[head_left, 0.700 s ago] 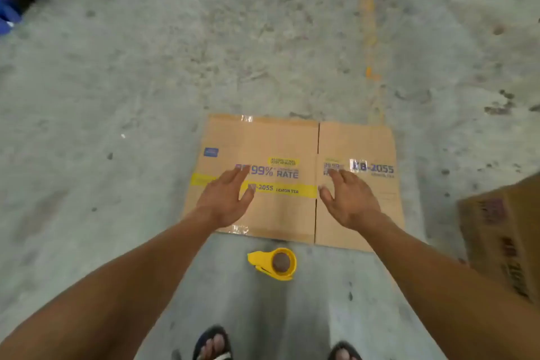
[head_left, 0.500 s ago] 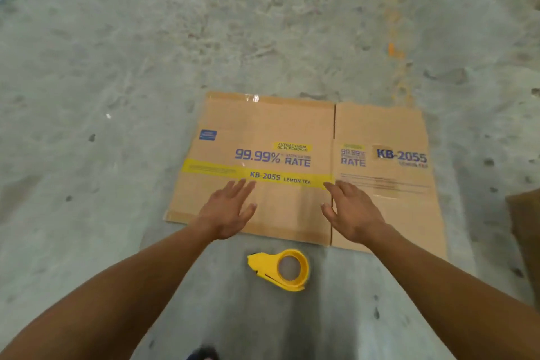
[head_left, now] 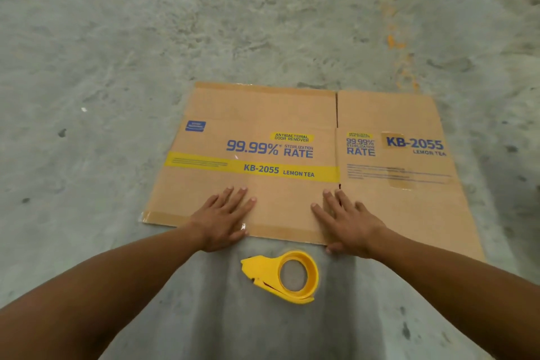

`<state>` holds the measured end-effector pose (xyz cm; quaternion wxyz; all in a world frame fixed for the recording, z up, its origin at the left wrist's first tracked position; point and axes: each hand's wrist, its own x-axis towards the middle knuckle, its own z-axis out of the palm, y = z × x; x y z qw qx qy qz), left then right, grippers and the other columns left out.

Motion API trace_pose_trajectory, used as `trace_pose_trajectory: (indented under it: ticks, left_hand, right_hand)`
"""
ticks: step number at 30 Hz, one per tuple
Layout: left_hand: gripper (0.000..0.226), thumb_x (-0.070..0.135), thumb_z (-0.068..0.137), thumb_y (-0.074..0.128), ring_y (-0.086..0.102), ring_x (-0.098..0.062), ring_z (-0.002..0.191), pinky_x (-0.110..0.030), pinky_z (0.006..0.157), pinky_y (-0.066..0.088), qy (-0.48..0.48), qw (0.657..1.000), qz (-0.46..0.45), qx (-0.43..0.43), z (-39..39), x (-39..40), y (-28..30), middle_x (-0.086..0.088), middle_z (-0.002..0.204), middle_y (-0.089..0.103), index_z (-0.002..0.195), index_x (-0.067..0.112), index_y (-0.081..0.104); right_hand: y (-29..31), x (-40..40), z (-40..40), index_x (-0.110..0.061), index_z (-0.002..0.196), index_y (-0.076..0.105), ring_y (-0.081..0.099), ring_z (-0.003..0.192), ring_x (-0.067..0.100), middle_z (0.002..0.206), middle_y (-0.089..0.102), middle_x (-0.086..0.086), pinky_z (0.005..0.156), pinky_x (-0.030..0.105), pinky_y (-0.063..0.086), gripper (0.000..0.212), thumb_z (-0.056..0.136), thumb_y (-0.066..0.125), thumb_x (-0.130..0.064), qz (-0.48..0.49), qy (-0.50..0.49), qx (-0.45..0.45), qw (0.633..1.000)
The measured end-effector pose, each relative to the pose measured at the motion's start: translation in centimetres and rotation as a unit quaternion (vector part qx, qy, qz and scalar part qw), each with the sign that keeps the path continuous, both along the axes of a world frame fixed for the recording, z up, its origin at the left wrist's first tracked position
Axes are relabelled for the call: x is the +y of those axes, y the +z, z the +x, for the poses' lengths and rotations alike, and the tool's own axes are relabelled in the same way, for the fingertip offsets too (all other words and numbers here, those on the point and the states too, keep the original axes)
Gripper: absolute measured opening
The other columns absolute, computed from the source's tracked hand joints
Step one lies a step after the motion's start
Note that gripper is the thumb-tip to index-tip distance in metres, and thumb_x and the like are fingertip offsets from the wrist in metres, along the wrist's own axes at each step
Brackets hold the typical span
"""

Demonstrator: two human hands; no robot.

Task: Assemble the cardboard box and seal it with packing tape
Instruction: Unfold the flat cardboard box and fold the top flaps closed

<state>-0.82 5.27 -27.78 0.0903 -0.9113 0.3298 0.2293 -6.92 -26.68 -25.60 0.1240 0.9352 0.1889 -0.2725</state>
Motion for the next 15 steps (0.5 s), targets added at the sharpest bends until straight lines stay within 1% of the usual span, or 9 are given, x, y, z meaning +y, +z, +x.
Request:
trace_pose_trajectory:
  ticks: [3,5,6,8,9,10,12,13,15]
  left_hand:
    - [0.083,0.068,0.079,0.003,-0.01,-0.031,0.15,-0.045,0.119,0.011,0.001,1.0,0.014,0.008,-0.1,-0.2,0.4,-0.003,0.162,-0.019,0.152,0.032,-0.016]
    - [0.082,0.07,0.085,0.012,-0.012,-0.03,0.15,-0.045,0.119,0.009,0.003,1.0,0.019,0.019,0.1,-0.3,0.8,-0.003,0.162,-0.019,0.152,0.032,-0.016]
    - [0.086,0.074,0.085,0.016,-0.012,-0.029,0.149,-0.045,0.12,0.008,0.007,0.999,0.019,0.026,0.2,-0.5,1.0,-0.003,0.162,-0.02,0.152,0.032,-0.016]
    - [0.103,0.087,0.071,0.015,-0.013,-0.028,0.149,-0.045,0.12,0.006,0.017,0.999,0.016,0.033,0.8,-0.7,1.6,-0.002,0.161,-0.021,0.152,0.032,-0.018]
    - [0.107,0.089,0.067,0.015,-0.012,-0.028,0.15,-0.045,0.12,0.006,0.022,0.999,0.011,0.027,1.2,-0.9,2.1,-0.002,0.161,-0.021,0.152,0.032,-0.018]
    - [0.105,0.088,0.07,0.021,-0.01,-0.027,0.15,-0.045,0.119,0.006,0.026,1.0,0.001,0.013,1.7,-1.0,2.5,-0.001,0.162,-0.019,0.152,0.033,-0.016]
    - [0.09,0.073,0.086,0.036,-0.003,-0.024,0.151,-0.043,0.119,0.008,0.041,0.998,-0.04,-0.028,2.9,-1.3,3.9,0.001,0.164,-0.01,0.153,0.034,-0.009]
    - [0.083,0.065,0.09,0.04,0.003,-0.022,0.151,-0.042,0.119,0.008,0.052,0.995,-0.062,-0.053,3.6,-1.3,5.0,0.003,0.164,-0.002,0.154,0.035,-0.003]
    - [0.071,0.054,0.093,0.046,0.017,-0.015,0.149,-0.04,0.12,0.006,0.086,0.984,-0.092,-0.123,5.0,-1.5,7.7,0.004,0.162,0.02,0.153,0.034,0.015]
  right_hand:
    - [0.1,0.7,-0.3,-0.015,0.155,-0.005,-0.001,0.144,0.051,0.16,-0.009,0.026,0.104,0.062,0.034,0.081,0.098,0.041,-0.049,-0.032,0.043,0.004,0.999]
    - [0.3,1.0,-0.7,-0.011,0.155,-0.003,0.002,0.142,0.056,0.16,-0.006,0.028,0.099,0.066,0.038,0.064,0.104,0.03,-0.029,-0.049,0.066,0.008,0.997]
    - [0.7,1.0,-0.8,-0.009,0.154,-0.003,0.003,0.141,0.057,0.16,-0.005,0.028,0.097,0.067,0.04,0.058,0.105,0.025,-0.019,-0.052,0.074,0.008,0.996]
    - [1.9,0.7,-0.6,-0.007,0.154,-0.002,0.008,0.14,0.058,0.159,-0.003,0.029,0.092,0.066,0.044,0.056,0.103,0.023,-0.008,-0.052,0.093,-0.013,0.994]
    - [2.6,0.4,-0.3,-0.006,0.154,-0.001,0.011,0.14,0.057,0.159,-0.001,0.029,0.09,0.065,0.046,0.058,0.102,0.025,-0.005,-0.053,0.104,-0.031,0.993]
    - [3.5,0.0,0.1,-0.006,0.154,-0.001,0.014,0.139,0.056,0.159,0.001,0.029,0.088,0.063,0.047,0.059,0.101,0.026,-0.003,-0.053,0.112,-0.051,0.991]
    - [5.4,-0.6,1.2,-0.007,0.154,-0.001,0.022,0.138,0.05,0.159,0.005,0.026,0.087,0.057,0.049,0.061,0.1,0.027,-0.003,-0.048,0.114,-0.087,0.988]
    - [6.4,-0.8,1.9,-0.008,0.154,-0.001,0.026,0.136,0.047,0.16,0.007,0.024,0.087,0.055,0.05,0.061,0.1,0.028,-0.005,-0.046,0.111,-0.103,0.987]
    - [8.9,-1.1,3.6,-0.011,0.154,0.003,0.036,0.132,0.04,0.16,0.013,0.018,0.085,0.049,0.049,0.06,0.102,0.031,-0.011,-0.04,0.1,-0.128,0.986]
